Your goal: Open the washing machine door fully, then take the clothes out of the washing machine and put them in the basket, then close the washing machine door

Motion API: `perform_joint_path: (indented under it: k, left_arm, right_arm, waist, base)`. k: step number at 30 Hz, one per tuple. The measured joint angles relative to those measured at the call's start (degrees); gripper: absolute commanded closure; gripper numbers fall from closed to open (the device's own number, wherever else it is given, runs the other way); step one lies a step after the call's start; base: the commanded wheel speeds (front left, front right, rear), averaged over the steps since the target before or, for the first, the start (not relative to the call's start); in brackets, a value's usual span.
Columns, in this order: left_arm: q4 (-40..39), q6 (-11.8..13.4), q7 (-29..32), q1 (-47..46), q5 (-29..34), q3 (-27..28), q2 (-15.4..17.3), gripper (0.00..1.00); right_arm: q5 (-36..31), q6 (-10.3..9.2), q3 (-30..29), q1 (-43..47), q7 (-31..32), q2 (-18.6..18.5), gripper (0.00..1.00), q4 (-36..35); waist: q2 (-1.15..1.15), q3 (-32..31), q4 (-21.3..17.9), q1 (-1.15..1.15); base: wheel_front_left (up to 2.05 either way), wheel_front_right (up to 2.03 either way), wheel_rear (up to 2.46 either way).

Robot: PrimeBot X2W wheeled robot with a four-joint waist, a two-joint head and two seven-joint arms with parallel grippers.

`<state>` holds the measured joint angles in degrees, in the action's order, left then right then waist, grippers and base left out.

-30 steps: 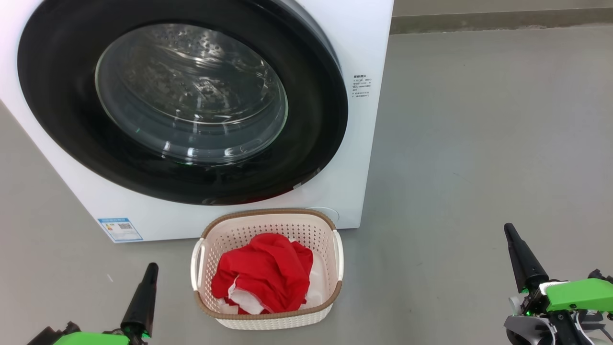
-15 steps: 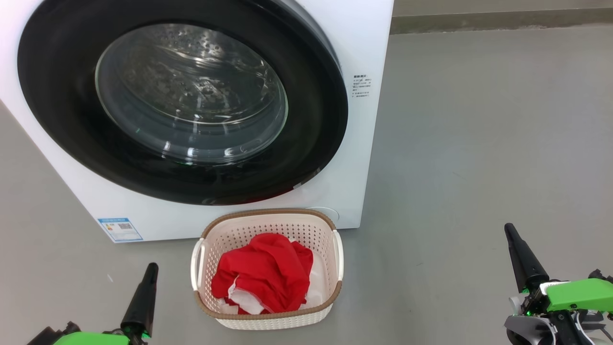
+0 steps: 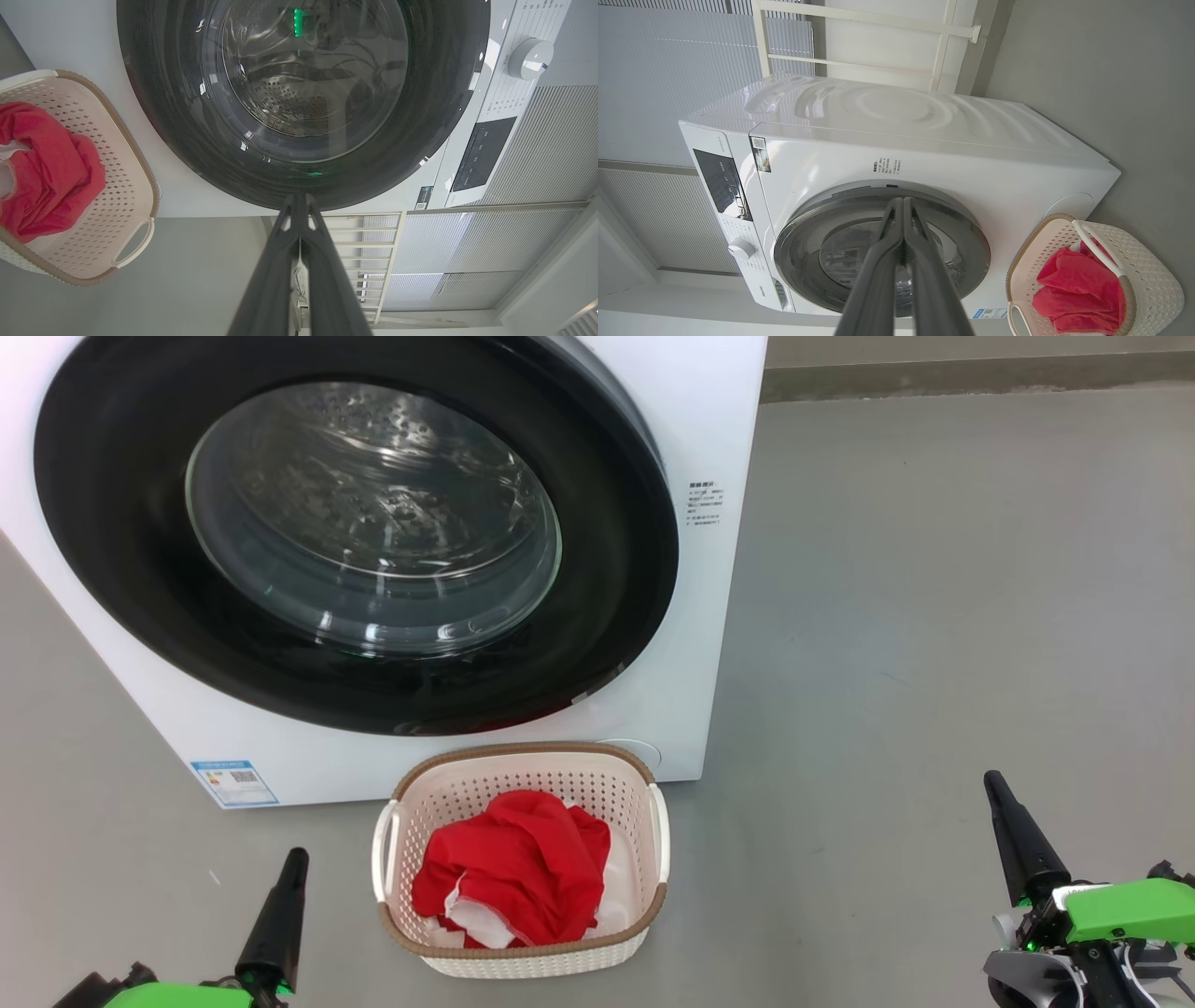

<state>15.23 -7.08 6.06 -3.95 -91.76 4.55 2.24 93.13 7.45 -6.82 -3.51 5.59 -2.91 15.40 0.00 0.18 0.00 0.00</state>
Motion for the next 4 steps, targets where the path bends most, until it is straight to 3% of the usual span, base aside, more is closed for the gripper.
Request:
perform_joint_path:
  k: [4]
  left_arm:
    - [0.0, 0.0, 0.0, 0.0, 0.0, 0.0, 0.0, 1.00]
  right_arm:
    - [0.0, 0.00, 0.0, 0.0, 0.0, 0.0, 1.00, 0.0]
  waist:
    - [0.00, 0.0, 0.0, 0.00]
  base:
    - [0.00, 0.00, 0.00]
